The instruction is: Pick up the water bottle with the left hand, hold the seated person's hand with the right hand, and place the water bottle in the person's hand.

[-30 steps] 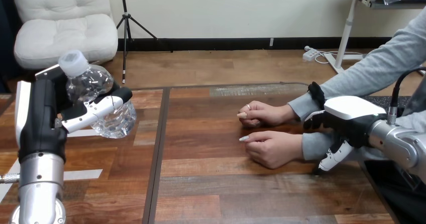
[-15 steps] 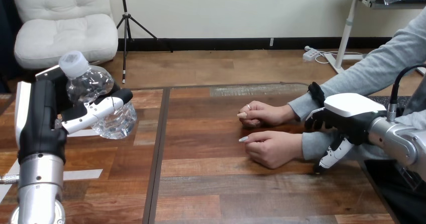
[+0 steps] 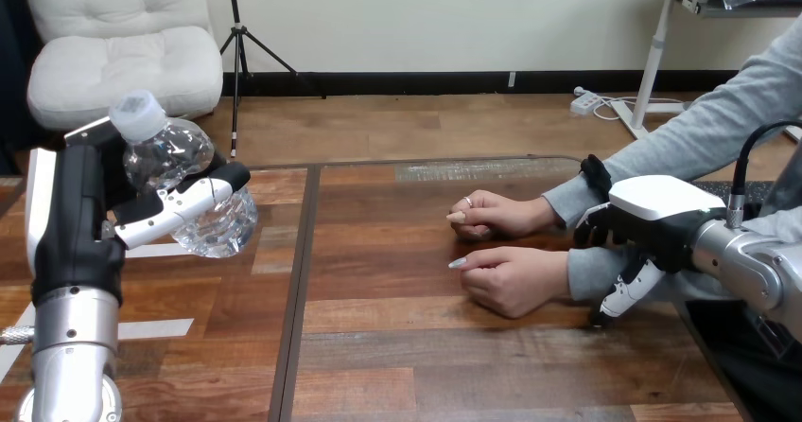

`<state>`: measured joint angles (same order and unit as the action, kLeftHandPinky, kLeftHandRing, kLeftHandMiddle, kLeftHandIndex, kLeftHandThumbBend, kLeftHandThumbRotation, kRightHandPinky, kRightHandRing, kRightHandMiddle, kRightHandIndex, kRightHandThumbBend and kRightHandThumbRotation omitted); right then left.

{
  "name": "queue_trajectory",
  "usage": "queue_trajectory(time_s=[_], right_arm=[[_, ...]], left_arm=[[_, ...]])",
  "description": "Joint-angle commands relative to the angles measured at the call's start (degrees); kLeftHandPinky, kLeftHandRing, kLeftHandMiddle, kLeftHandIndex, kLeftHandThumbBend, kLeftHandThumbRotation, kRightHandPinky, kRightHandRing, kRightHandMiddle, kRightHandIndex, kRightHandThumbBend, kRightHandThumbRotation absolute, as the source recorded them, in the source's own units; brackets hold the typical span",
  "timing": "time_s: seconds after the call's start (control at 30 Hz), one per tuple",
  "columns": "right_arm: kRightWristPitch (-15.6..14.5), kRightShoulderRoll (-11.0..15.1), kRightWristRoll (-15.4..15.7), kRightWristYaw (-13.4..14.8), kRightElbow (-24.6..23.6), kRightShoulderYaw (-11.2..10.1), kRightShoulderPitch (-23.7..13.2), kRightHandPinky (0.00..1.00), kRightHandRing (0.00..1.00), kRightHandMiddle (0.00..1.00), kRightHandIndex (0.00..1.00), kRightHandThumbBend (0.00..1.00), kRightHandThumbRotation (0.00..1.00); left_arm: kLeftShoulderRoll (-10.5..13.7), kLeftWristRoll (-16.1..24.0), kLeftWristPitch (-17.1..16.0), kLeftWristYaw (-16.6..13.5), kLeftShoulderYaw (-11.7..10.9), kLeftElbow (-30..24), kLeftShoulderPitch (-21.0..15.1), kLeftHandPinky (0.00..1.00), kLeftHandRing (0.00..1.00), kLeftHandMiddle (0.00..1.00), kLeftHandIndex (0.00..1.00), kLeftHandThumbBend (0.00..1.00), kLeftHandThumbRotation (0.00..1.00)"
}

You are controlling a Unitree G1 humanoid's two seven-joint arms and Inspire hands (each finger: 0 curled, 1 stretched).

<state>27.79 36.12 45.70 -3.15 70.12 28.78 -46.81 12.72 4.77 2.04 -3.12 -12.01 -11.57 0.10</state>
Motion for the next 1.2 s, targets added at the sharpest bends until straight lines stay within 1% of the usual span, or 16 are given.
queue_trajectory(time_s=[0.0, 0.13, 0.3, 0.43, 0.7, 0.83, 1.0, 1.13, 1.17], right_arm=[[-0.4, -0.7, -1.0, 0.5, -1.1, -0.4, -4.9, 0.61, 0.73, 0.76, 0.77, 1.00, 0.36], [0.1, -0.9, -1.2, 1.5, -1.0, -0.4, -4.5, 0.60, 0.72, 0.75, 0.76, 1.00, 0.36], [-0.1, -1.1, -1.1, 1.8, -1.0, -0.3, -4.3, 0.60, 0.70, 0.73, 0.75, 1.00, 0.37], [0.5, -1.2, -0.8, 2.2, -1.4, -0.1, -4.2, 0.60, 0.69, 0.73, 0.74, 0.99, 0.37], [0.7, -1.4, -0.8, 3.0, -1.4, 0.2, -4.0, 0.60, 0.69, 0.72, 0.72, 0.97, 0.36], [0.8, -1.5, -0.7, 3.3, -1.2, 0.4, -4.0, 0.60, 0.68, 0.71, 0.71, 0.97, 0.35], [0.8, -1.8, -0.8, 4.1, -1.1, 0.4, -3.8, 0.60, 0.66, 0.69, 0.70, 0.97, 0.34], [1.1, -1.8, -0.9, 4.3, -1.3, 0.4, -3.8, 0.59, 0.65, 0.68, 0.68, 0.97, 0.33], [1.2, -1.9, -0.8, 4.8, -1.2, 0.4, -3.7, 0.59, 0.65, 0.68, 0.68, 0.97, 0.33]], left_arm=[[0.0, -0.9, -1.2, 0.1, -0.4, -3.7, -2.4, 0.28, 0.33, 0.39, 0.40, 0.72, 0.00], [0.1, -0.9, -1.6, 0.2, -0.4, -3.5, -2.4, 0.28, 0.33, 0.39, 0.40, 0.72, 0.00], [-0.1, -1.3, -1.3, 0.3, -0.5, -3.5, -2.4, 0.28, 0.34, 0.39, 0.40, 0.72, 0.00], [0.0, -1.4, -1.4, 0.4, -0.6, -3.5, -2.5, 0.28, 0.34, 0.39, 0.40, 0.72, 0.00], [-0.1, -1.4, -1.3, 0.3, -0.6, -3.6, -2.5, 0.28, 0.34, 0.39, 0.40, 0.72, 0.00], [0.1, -1.3, -1.9, 0.4, -0.6, -3.3, -2.4, 0.28, 0.34, 0.39, 0.40, 0.72, 0.00], [0.0, -1.3, -1.4, 0.3, -0.6, -3.5, -2.5, 0.28, 0.34, 0.39, 0.40, 0.72, 0.00], [0.1, -1.3, -2.2, 0.4, -0.6, -3.2, -2.5, 0.28, 0.34, 0.39, 0.40, 0.72, 0.00], [0.2, -1.2, -2.3, 0.4, -0.6, -3.2, -2.5, 0.28, 0.34, 0.39, 0.40, 0.72, 0.00]])
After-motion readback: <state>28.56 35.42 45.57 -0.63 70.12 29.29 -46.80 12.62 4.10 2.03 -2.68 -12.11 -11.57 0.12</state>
